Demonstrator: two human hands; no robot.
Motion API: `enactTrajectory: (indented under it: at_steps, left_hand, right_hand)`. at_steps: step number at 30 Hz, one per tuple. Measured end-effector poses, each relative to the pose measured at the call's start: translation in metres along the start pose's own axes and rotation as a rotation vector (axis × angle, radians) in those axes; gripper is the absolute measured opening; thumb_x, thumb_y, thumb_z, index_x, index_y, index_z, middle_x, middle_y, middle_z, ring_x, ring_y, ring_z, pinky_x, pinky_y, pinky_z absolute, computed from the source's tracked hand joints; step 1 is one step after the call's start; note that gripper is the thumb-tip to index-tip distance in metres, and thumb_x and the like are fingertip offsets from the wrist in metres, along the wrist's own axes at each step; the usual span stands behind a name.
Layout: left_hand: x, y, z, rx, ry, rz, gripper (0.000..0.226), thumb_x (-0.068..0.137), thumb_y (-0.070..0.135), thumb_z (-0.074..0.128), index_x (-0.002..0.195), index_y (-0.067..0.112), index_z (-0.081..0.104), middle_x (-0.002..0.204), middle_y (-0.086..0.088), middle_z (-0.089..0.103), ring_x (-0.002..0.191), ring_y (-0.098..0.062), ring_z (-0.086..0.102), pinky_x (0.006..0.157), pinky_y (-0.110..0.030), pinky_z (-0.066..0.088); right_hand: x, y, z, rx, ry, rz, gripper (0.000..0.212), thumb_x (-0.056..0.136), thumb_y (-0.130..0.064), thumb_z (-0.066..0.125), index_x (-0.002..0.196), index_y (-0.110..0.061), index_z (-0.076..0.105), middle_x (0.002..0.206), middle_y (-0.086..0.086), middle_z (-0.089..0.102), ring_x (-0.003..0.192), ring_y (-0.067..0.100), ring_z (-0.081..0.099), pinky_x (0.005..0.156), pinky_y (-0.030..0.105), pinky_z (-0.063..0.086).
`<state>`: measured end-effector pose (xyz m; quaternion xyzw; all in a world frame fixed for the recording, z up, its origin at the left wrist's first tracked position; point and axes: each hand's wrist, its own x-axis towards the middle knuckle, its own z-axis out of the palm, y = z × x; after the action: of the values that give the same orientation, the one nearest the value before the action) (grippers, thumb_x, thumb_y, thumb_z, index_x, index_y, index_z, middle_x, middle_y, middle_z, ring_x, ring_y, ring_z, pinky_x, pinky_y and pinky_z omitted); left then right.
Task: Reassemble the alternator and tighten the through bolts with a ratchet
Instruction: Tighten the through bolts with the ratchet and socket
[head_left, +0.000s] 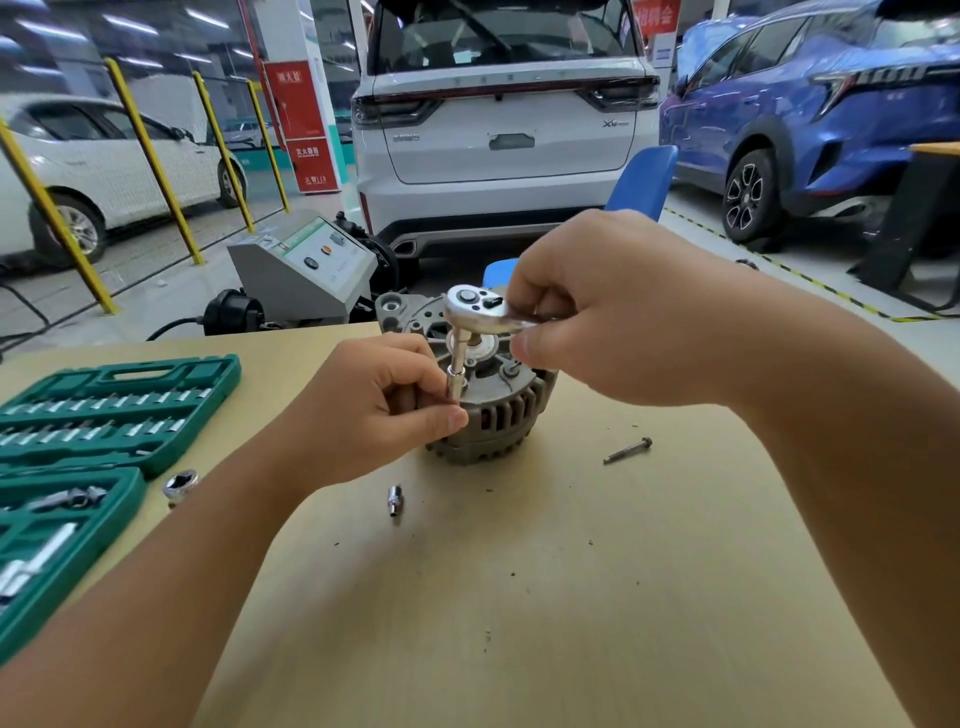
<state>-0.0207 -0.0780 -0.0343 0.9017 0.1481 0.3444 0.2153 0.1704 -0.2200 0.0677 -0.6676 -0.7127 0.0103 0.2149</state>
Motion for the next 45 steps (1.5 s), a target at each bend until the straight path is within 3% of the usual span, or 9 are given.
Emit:
enactTrajectory:
  at_steps: [10, 15, 20, 24, 30, 35, 40, 43, 45]
  left_hand:
    - [-0.002, -0.001, 0.001, -0.034, 0.049, -0.012, 0.024, 0.071, 0.025, 0.089, 0.08, 0.034, 0.069, 0.074, 0.008, 0.062, 0.056, -0.005, 0.05, 0.057, -0.015, 0.042]
    - [-0.003, 0.0, 0.0, -0.025, 0.035, -0.009, 0.019, 0.07, 0.028, 0.089, 0.08, 0.028, 0.073, 0.076, 0.012, 0.062, 0.055, -0.003, 0.049, 0.054, -0.011, 0.04]
    - [-0.003, -0.001, 0.001, -0.029, 0.023, -0.005, 0.015, 0.076, 0.028, 0.09, 0.085, 0.026, 0.078, 0.079, 0.007, 0.065, 0.056, -0.009, 0.053, 0.054, -0.017, 0.045]
    - [-0.002, -0.003, 0.002, -0.027, 0.025, -0.028, 0.019, 0.077, 0.027, 0.088, 0.091, 0.017, 0.081, 0.079, 0.005, 0.066, 0.057, -0.014, 0.056, 0.054, -0.02, 0.047]
    - [-0.002, -0.003, 0.003, -0.007, 0.047, 0.013, 0.02, 0.076, 0.029, 0.086, 0.09, 0.035, 0.073, 0.077, 0.006, 0.063, 0.056, -0.011, 0.053, 0.056, -0.016, 0.044]
    - [-0.001, -0.003, 0.002, 0.022, 0.033, 0.019, 0.017, 0.078, 0.033, 0.087, 0.088, 0.031, 0.074, 0.079, 0.013, 0.061, 0.058, -0.006, 0.052, 0.056, -0.01, 0.041]
    - [-0.002, 0.0, 0.002, 0.015, 0.027, 0.053, 0.021, 0.079, 0.031, 0.083, 0.087, 0.043, 0.068, 0.077, 0.014, 0.061, 0.061, -0.006, 0.055, 0.058, -0.01, 0.041]
    - [-0.001, 0.002, 0.005, 0.028, 0.054, 0.076, 0.014, 0.082, 0.034, 0.087, 0.085, 0.024, 0.076, 0.076, 0.013, 0.06, 0.059, -0.005, 0.052, 0.057, -0.014, 0.041]
    - [0.001, 0.006, 0.01, 0.04, 0.098, 0.124, 0.03, 0.086, 0.035, 0.08, 0.09, 0.005, 0.079, 0.076, 0.008, 0.059, 0.059, -0.007, 0.049, 0.056, -0.018, 0.04]
  right_hand:
    - [-0.002, -0.004, 0.005, -0.046, -0.05, 0.001, 0.005, 0.093, -0.022, 0.066, 0.089, -0.021, 0.07, 0.072, -0.009, 0.05, 0.067, 0.013, 0.051, 0.053, 0.026, 0.038]
    - [-0.003, -0.005, 0.008, -0.063, -0.023, -0.031, 0.003, 0.088, -0.018, 0.069, 0.088, -0.019, 0.071, 0.069, -0.006, 0.051, 0.071, 0.028, 0.058, 0.064, 0.045, 0.057]
    - [-0.001, -0.003, 0.007, -0.107, 0.01, -0.011, 0.005, 0.087, -0.016, 0.069, 0.091, -0.016, 0.072, 0.077, -0.001, 0.06, 0.076, 0.031, 0.062, 0.067, 0.049, 0.058]
    - [0.0, 0.0, 0.007, -0.098, -0.032, 0.003, 0.003, 0.089, -0.017, 0.068, 0.087, -0.017, 0.071, 0.079, 0.003, 0.063, 0.075, 0.031, 0.063, 0.061, 0.045, 0.056]
    - [0.002, 0.004, 0.007, -0.032, -0.037, 0.007, 0.008, 0.091, -0.023, 0.07, 0.087, -0.016, 0.07, 0.076, -0.002, 0.059, 0.07, 0.027, 0.057, 0.058, 0.035, 0.047]
    - [0.0, -0.003, 0.009, 0.006, -0.056, 0.008, 0.014, 0.091, -0.023, 0.071, 0.08, -0.029, 0.064, 0.07, -0.012, 0.053, 0.065, 0.013, 0.055, 0.053, 0.024, 0.04]
    - [-0.002, -0.003, 0.003, -0.035, -0.129, 0.04, 0.019, 0.093, -0.029, 0.07, 0.074, -0.025, 0.066, 0.064, -0.005, 0.057, 0.058, 0.017, 0.054, 0.051, 0.028, 0.044]
    - [-0.005, -0.007, -0.001, 0.057, -0.257, 0.11, 0.03, 0.095, -0.028, 0.068, 0.067, -0.021, 0.063, 0.058, 0.002, 0.067, 0.044, 0.013, 0.061, 0.038, 0.022, 0.045]
    - [-0.008, -0.011, -0.002, 0.094, -0.316, 0.155, 0.031, 0.096, -0.028, 0.067, 0.067, -0.02, 0.061, 0.051, 0.0, 0.066, 0.035, 0.009, 0.058, 0.03, 0.015, 0.035]
